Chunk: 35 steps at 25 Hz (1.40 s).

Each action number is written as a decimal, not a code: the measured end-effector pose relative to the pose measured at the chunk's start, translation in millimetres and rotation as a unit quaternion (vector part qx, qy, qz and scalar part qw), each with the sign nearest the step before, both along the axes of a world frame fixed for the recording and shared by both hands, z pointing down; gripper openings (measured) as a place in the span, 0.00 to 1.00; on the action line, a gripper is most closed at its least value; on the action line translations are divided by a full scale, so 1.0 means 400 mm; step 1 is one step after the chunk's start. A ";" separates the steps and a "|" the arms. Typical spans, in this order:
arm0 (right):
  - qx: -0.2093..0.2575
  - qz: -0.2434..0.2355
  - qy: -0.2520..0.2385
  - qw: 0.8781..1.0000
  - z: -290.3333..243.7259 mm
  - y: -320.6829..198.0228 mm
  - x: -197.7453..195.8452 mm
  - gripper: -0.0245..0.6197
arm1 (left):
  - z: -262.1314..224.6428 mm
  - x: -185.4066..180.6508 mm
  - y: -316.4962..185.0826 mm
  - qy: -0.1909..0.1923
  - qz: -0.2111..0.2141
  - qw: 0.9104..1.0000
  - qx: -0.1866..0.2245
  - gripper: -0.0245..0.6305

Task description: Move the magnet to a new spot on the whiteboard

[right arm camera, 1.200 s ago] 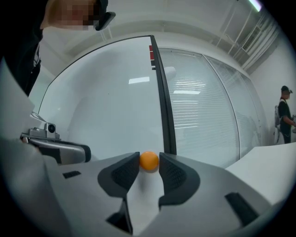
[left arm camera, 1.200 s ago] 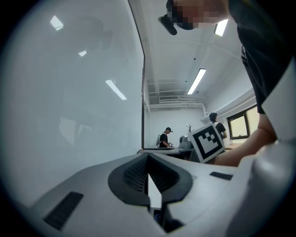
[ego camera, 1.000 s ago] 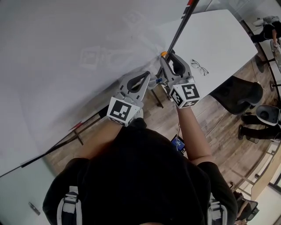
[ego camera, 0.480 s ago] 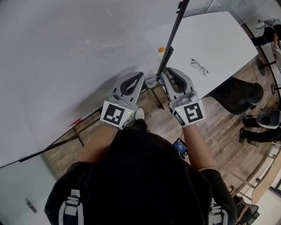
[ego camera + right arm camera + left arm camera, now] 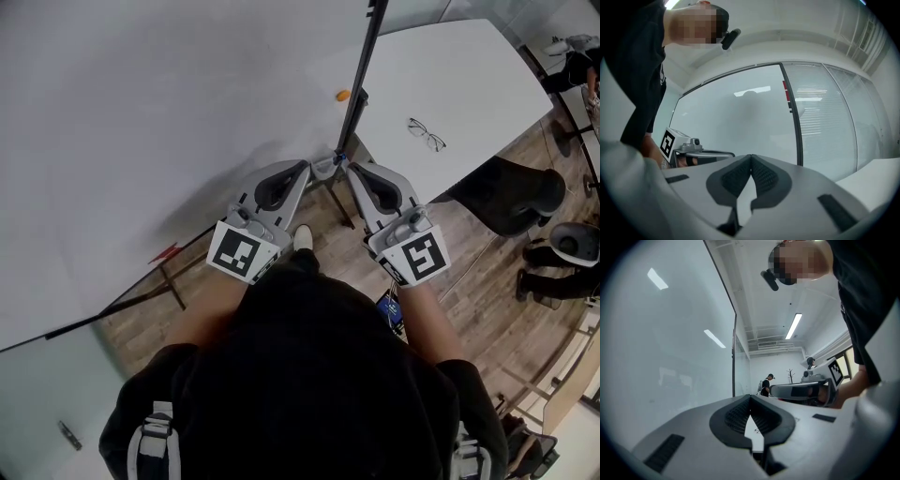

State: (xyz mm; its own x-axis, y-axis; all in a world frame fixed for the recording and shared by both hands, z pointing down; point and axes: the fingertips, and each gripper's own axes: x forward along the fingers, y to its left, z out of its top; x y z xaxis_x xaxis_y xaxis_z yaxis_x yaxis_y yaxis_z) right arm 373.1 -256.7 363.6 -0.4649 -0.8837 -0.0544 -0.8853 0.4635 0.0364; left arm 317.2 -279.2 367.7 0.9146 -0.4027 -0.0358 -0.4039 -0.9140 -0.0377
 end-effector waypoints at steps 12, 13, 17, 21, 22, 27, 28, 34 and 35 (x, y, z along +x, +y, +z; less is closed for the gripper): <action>-0.007 0.009 -0.017 1.000 0.002 0.014 0.014 0.04 | -0.012 0.009 0.015 0.003 0.018 1.000 -0.001 0.04; -0.008 0.014 -0.020 1.000 0.003 0.013 0.020 0.04 | -0.011 0.008 0.015 0.002 0.018 1.000 -0.001 0.04; -0.008 0.024 -0.028 0.999 0.013 0.012 0.035 0.04 | -0.001 0.003 0.010 0.000 0.016 1.000 -0.004 0.04; -0.008 0.027 -0.023 0.999 0.015 0.013 0.043 0.04 | 0.003 0.004 0.009 -0.002 0.015 1.000 -0.003 0.04; -0.008 0.026 -0.021 0.999 0.015 0.013 0.041 0.04 | 0.003 0.004 0.008 -0.002 0.014 1.000 -0.003 0.04; -0.005 0.018 -0.017 1.000 0.015 0.017 0.029 0.04 | 0.003 0.000 0.006 -0.006 0.005 1.000 0.004 0.04; -0.005 0.018 -0.017 1.000 0.015 0.017 0.028 0.04 | 0.004 0.000 0.007 -0.006 0.005 1.000 0.005 0.04; -0.006 0.020 -0.018 1.000 0.014 0.017 0.034 0.04 | 0.008 0.001 0.009 -0.013 0.005 1.000 0.002 0.04; -0.006 0.020 -0.017 1.000 0.014 0.017 0.034 0.04 | 0.011 0.001 0.009 -0.013 0.006 1.000 0.000 0.04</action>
